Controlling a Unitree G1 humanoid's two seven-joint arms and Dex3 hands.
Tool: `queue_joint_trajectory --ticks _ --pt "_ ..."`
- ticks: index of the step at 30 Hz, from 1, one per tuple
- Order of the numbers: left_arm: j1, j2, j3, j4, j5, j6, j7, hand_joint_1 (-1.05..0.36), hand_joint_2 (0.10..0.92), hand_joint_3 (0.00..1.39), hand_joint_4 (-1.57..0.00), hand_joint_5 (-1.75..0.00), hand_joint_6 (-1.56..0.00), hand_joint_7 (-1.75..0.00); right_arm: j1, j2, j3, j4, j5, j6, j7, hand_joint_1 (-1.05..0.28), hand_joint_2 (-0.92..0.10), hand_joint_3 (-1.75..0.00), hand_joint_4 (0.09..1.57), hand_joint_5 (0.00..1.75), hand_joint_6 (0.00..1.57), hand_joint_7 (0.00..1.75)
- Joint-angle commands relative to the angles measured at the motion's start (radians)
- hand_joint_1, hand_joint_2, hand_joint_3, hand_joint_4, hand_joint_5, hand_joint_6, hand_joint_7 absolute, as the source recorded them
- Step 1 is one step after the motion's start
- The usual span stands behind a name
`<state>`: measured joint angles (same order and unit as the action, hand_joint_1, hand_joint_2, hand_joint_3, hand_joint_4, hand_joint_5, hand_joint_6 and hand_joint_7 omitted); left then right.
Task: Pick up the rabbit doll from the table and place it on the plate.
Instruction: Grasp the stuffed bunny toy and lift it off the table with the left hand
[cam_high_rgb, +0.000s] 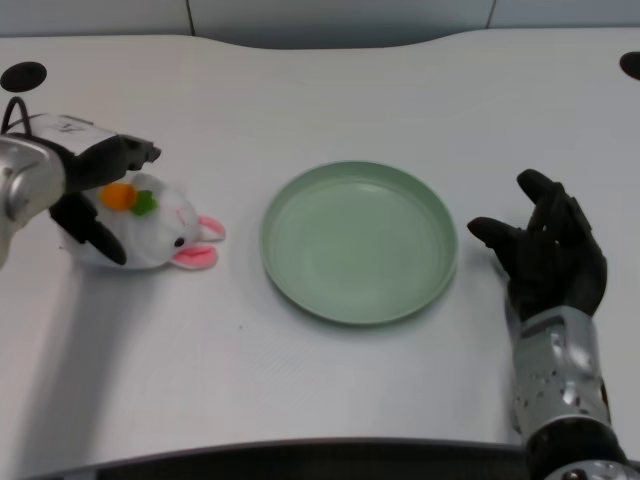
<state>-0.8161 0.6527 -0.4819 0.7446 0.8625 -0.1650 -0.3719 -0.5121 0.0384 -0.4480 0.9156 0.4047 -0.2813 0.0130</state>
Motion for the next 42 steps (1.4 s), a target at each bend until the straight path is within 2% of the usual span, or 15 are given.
queue_joint_trajectory --ticks 1,4,8,9,11,16,23,25,29,32,34,36,38,41,42 --pt "-0.050 -0.054 -0.040 0.104 0.023 -0.014 0.070 -1.02 0.869 0.00 -0.01 -0.04 -0.02 -0.01 0.003 -0.001 -0.007 -0.001 0.013 0.009 0.007 -0.35 -0.92 -0.42 0.73 1.34 0.62 0.99" --pt "-0.079 -0.088 -0.060 0.182 0.023 -0.025 0.114 -1.00 0.859 0.00 -0.01 -0.04 -0.02 -0.01 0.005 -0.004 -0.004 0.001 0.008 0.005 0.013 -0.35 -0.92 -0.41 0.73 1.33 0.63 0.99" --pt "-0.111 -0.119 -0.099 0.271 0.041 -0.038 0.179 -1.00 0.858 0.00 -0.01 -0.04 -0.02 -0.01 0.005 -0.006 -0.001 -0.004 0.006 0.011 0.010 -0.35 -0.92 -0.44 0.74 1.34 0.64 1.00" --pt "-0.114 -0.124 -0.110 0.290 0.049 -0.045 0.207 -1.00 0.858 0.00 -0.01 -0.04 -0.02 -0.01 0.005 -0.007 0.000 0.000 0.004 0.005 0.014 -0.35 -0.92 -0.44 0.74 1.34 0.64 1.01" --pt "-0.116 -0.136 -0.136 0.330 0.067 -0.053 0.267 -1.00 0.851 0.00 -0.06 -0.07 -0.06 -0.03 0.000 -0.008 -0.004 0.006 0.008 0.000 0.019 -0.36 -0.92 -0.44 0.76 1.35 0.65 1.02" --pt "-0.130 -0.151 -0.181 0.390 0.088 -0.059 0.306 -0.99 0.841 0.00 -0.06 -0.08 -0.08 -0.03 -0.007 -0.010 -0.014 0.015 0.020 0.004 0.029 -0.37 -0.92 -0.41 0.77 1.35 0.65 1.02" --pt "-0.143 -0.154 -0.241 0.414 0.122 -0.051 0.309 -1.00 0.818 0.00 -0.08 -0.08 -0.11 -0.03 -0.015 -0.017 -0.020 0.033 0.025 0.001 0.046 -0.37 -0.92 -0.42 0.76 1.35 0.61 1.02" --pt "-0.143 -0.154 -0.250 0.411 0.128 -0.047 0.315 -1.00 0.812 0.00 -0.10 -0.10 -0.13 -0.04 -0.014 -0.018 -0.015 0.034 0.017 -0.004 0.041 -0.37 -0.92 -0.42 0.76 1.36 0.61 1.03" --pt "-0.145 -0.151 -0.271 0.411 0.145 -0.044 0.323 -0.96 0.805 0.00 -0.16 -0.12 -0.19 -0.04 -0.017 -0.018 -0.018 0.038 0.019 -0.002 0.037 -0.37 -0.92 -0.43 0.75 1.37 0.62 1.04" --pt "-0.142 -0.145 -0.285 0.412 0.157 -0.054 0.362 -0.95 0.786 0.00 -0.22 -0.14 -0.24 -0.05 -0.015 -0.016 -0.024 0.035 0.035 -0.001 0.059 -0.37 -0.92 -0.43 0.74 1.37 0.62 1.04" --pt "-0.141 -0.143 -0.306 0.417 0.182 -0.047 0.398 -0.93 0.785 0.00 -0.26 -0.15 -0.27 -0.05 -0.013 -0.017 -0.016 0.033 0.021 -0.003 0.040 -0.37 -0.92 -0.43 0.74 1.37 0.62 1.04" --pt "-0.134 -0.140 -0.320 0.421 0.200 -0.043 0.454 -0.88 0.779 0.00 -0.37 -0.20 -0.36 -0.06 -0.014 -0.018 -0.011 0.033 0.012 -0.004 0.030 -0.38 -0.92 -0.42 0.74 1.37 0.63 1.05" --pt "-0.124 -0.139 -0.321 0.429 0.203 -0.046 0.508 -0.82 0.749 0.00 -0.46 -0.28 -0.46 -0.05 -0.012 -0.018 -0.010 0.027 0.010 -0.002 0.032 -0.37 -0.92 -0.42 0.74 1.38 0.62 1.05" --pt "-0.117 -0.141 -0.324 0.441 0.204 -0.047 0.550 -0.73 0.726 0.00 -0.37 -0.68 -0.59 -0.02 -0.013 -0.018 -0.013 0.030 0.014 -0.001 0.035 -0.37 -0.92 -0.43 0.75 1.39 0.62 1.06" --pt "-0.117 -0.144 -0.324 0.445 0.201 -0.045 0.547 -0.70 0.727 0.00 -0.35 -0.73 -0.61 -0.03 -0.013 -0.018 -0.013 0.031 0.015 -0.002 0.036 -0.37 -0.92 -0.43 0.75 1.39 0.61 1.06"
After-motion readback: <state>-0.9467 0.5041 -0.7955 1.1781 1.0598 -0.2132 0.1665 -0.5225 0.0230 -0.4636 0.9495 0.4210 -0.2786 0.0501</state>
